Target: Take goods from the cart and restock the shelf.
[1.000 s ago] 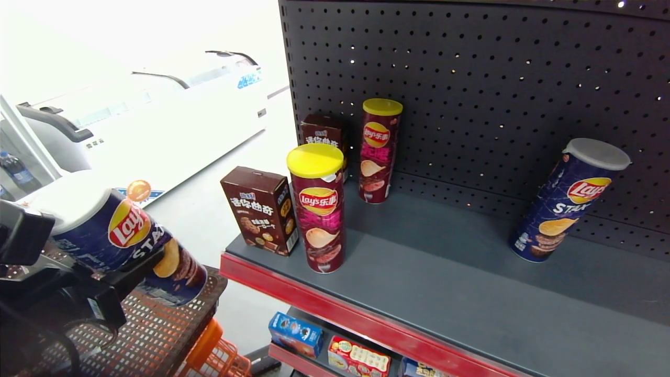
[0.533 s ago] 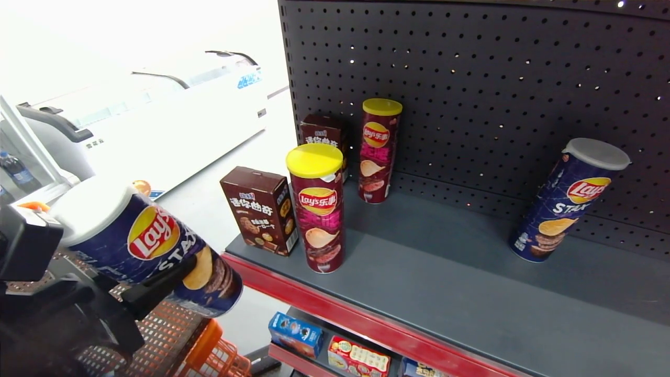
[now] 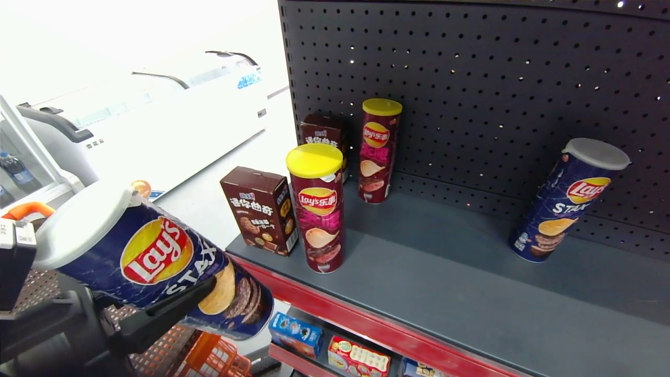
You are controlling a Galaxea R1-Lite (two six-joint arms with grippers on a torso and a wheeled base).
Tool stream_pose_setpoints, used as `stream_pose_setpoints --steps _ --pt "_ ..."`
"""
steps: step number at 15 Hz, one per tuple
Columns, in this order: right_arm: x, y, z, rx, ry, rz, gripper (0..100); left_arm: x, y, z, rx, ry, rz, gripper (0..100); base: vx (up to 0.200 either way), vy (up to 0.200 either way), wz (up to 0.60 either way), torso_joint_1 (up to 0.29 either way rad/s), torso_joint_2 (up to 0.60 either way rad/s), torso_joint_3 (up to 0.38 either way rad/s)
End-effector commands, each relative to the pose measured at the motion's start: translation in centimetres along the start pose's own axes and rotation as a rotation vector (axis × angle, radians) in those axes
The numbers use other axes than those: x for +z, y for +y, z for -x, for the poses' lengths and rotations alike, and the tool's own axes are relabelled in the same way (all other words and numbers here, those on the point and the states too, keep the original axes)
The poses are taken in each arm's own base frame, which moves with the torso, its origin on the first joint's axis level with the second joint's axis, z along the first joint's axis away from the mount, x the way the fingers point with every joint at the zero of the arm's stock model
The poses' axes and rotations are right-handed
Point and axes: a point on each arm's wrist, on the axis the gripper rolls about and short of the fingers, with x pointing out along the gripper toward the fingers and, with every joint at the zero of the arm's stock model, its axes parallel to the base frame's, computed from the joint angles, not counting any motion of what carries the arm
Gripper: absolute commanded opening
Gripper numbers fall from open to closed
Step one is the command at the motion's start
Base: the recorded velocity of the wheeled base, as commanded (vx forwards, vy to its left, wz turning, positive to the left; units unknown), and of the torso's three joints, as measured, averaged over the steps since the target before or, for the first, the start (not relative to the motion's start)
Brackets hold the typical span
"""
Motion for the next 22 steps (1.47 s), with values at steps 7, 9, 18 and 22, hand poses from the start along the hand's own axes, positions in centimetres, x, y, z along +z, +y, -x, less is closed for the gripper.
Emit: stream_pose_setpoints --steps 7,9,18,22 --pt "0.0 0.0 0.0 0.0 -0.002 0.0 100 -1.3 -0.7 1.2 -0.063 0.024 0.003 0 0.0 0.0 0.0 0.0 0.0 0.0" --pt "0.0 0.0 0.0 0.002 0.0 0.0 100 -0.9 -0.7 0.3 -0.1 0.031 0.006 0 0.0 0.0 0.0 0.0 0.0 0.0" --pt "0.0 0.0 0.0 0.002 0.0 0.0 100 -0.4 -2.4 -4.2 -0.316 0.082 -0.029 0 0.0 0.0 0.0 0.0 0.0 0.0" --pt "0.0 0.0 0.0 0.003 0.0 0.0 100 -0.1 -2.3 -5.8 -0.344 0.09 -0.029 0 0.0 0.0 -0.15 -0.001 0.0 0.001"
